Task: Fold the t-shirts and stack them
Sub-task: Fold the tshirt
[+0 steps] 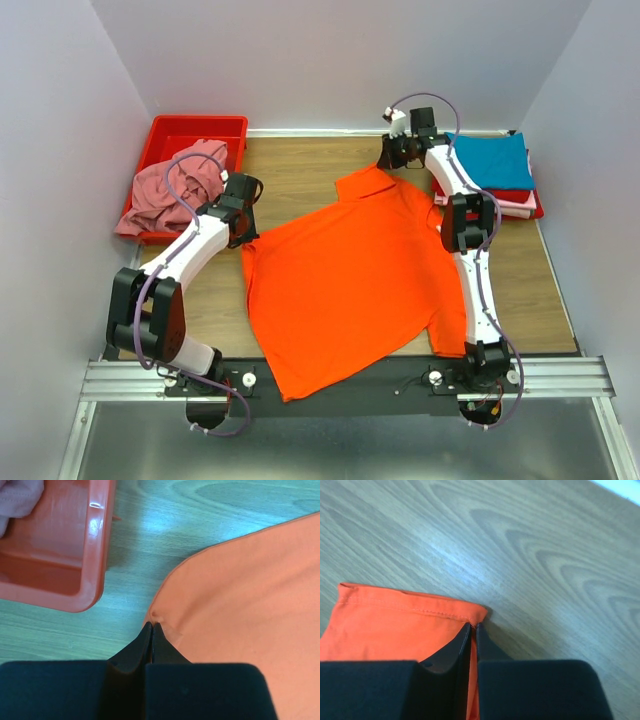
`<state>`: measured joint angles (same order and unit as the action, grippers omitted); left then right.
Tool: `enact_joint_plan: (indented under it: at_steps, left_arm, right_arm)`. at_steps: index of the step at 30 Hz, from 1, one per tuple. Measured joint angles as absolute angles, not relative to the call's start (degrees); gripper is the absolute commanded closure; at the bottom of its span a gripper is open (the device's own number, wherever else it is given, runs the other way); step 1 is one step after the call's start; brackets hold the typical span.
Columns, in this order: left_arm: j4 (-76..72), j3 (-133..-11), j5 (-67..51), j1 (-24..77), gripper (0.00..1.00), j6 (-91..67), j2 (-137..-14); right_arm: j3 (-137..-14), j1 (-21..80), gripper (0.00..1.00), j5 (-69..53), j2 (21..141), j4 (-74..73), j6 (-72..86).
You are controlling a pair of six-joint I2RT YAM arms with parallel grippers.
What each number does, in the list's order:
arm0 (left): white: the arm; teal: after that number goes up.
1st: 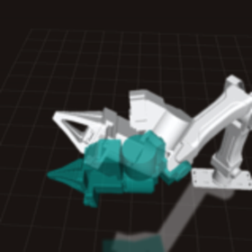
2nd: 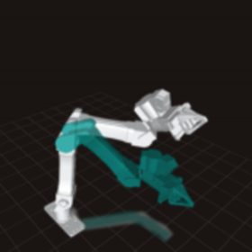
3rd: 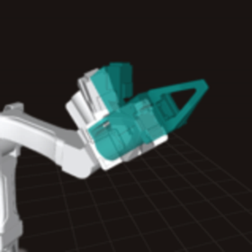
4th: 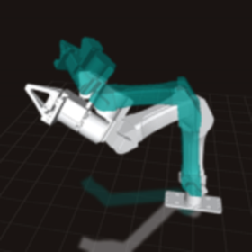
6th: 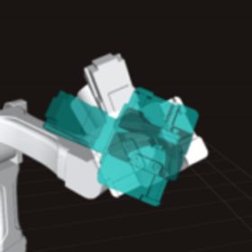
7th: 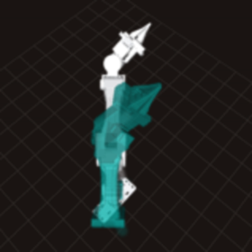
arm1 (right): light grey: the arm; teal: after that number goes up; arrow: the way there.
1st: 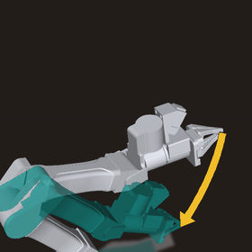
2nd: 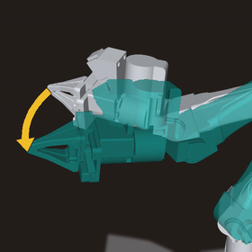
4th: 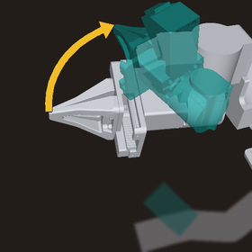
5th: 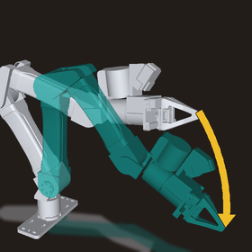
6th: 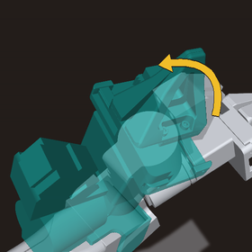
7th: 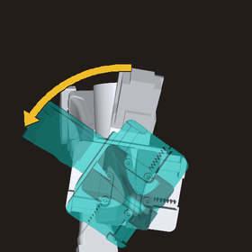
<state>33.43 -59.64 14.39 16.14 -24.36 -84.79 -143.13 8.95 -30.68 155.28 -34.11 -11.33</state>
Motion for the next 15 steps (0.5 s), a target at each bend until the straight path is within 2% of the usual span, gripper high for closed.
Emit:
enact_joint_plan:
  at_steps: [15]
  left_arm:
    - [32.4, -58.04, 12.99, 14.98, 1.0, -23.53, -84.75]
  right_arm:
    - [-144.27, 8.95, 0.9, -31.24, 155.02, -30.89, -10.72]
